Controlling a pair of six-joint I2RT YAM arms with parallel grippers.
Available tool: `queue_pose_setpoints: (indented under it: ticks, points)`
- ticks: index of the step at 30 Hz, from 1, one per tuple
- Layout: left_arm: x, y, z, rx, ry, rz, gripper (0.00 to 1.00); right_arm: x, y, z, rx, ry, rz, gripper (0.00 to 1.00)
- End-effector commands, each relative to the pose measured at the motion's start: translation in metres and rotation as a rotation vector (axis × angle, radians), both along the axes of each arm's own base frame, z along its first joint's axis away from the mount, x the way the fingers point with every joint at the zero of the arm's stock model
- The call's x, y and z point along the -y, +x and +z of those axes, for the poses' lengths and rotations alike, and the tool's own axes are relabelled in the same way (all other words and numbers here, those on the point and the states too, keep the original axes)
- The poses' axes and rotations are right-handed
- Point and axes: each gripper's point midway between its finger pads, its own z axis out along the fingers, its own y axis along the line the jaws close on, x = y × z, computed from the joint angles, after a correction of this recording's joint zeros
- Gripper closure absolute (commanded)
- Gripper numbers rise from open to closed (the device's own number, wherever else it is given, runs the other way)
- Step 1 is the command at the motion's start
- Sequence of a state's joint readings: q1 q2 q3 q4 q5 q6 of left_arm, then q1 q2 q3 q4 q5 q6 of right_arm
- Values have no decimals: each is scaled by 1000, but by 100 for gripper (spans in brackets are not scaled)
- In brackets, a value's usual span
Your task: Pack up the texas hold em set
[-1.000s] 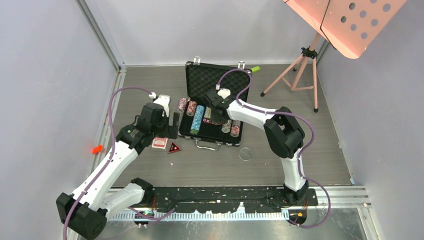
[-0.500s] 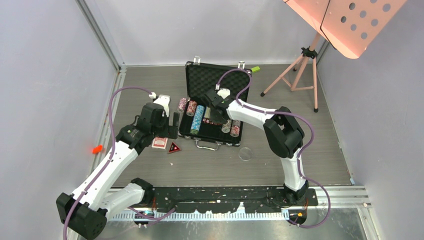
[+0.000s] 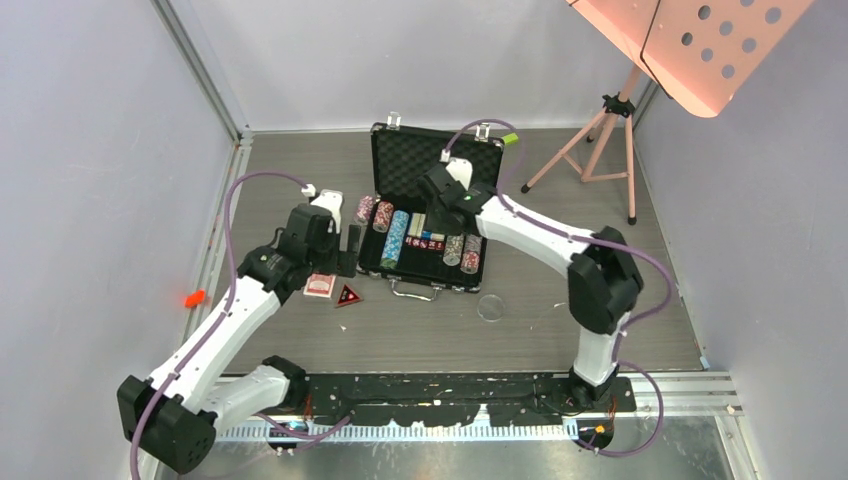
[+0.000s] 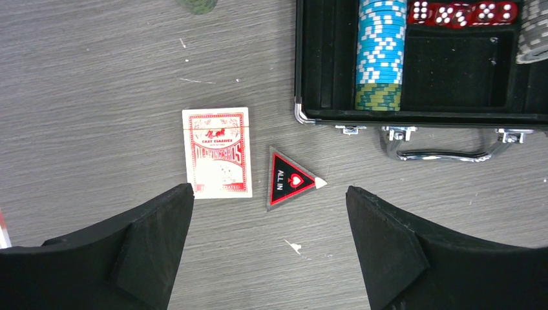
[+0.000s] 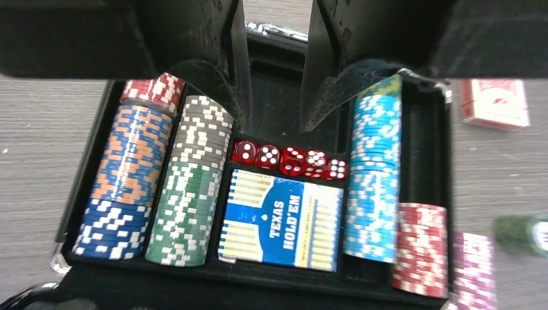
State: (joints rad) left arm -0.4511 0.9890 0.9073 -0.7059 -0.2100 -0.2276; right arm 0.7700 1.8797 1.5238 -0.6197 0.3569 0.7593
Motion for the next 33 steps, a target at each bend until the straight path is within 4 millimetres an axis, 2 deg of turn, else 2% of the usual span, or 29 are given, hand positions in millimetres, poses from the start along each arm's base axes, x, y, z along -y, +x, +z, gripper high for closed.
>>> queue_pose_setpoints:
  ticks: [1,2,6,10,13,14,15,16,17,18,19,20,21,22,23,24,26,33]
  points:
    - [2,18,5,27,2,41,10,14,-5,59,124,57,20,61]
    - [2,22,5,19,3,53,12,18,-9,56,124,56,24,62]
    - [4,40,7,-2,33,89,17,32,-26,73,177,107,37,62]
    - [-1,67,10,-3,78,165,18,44,-45,82,206,160,56,62]
    - [-5,85,3,-34,96,223,19,52,-62,84,201,190,82,62]
    - [-6,92,-1,-47,99,247,19,54,-67,91,209,206,87,62]
    - [-9,96,-4,-53,100,270,19,58,-72,85,199,201,89,62]
    - [-11,101,-8,-58,96,293,19,62,-77,93,213,218,93,62]
    - [-12,106,-12,-64,87,312,19,67,-82,89,206,213,93,62]
    - [-14,111,-16,-70,73,335,19,71,-87,96,226,228,93,62]
    - [-17,116,-22,-82,51,358,19,76,-91,91,218,218,93,62]
    - [-19,120,-27,-89,29,377,19,81,-96,99,240,231,94,62]
    - [-21,125,-32,-95,5,398,19,87,-100,95,233,218,94,62]
    - [-23,128,-37,-101,-15,416,20,92,-103,102,255,226,90,62]
    - [-25,132,-41,-102,-38,434,20,98,-107,98,250,214,87,62]
    - [-27,137,-45,-101,-62,447,21,103,-111,105,269,221,84,62]
    - [-30,148,-51,-73,-102,471,23,112,-117,105,278,216,76,62]
    - [-36,170,-84,-69,-175,515,24,126,-131,106,297,238,66,62]
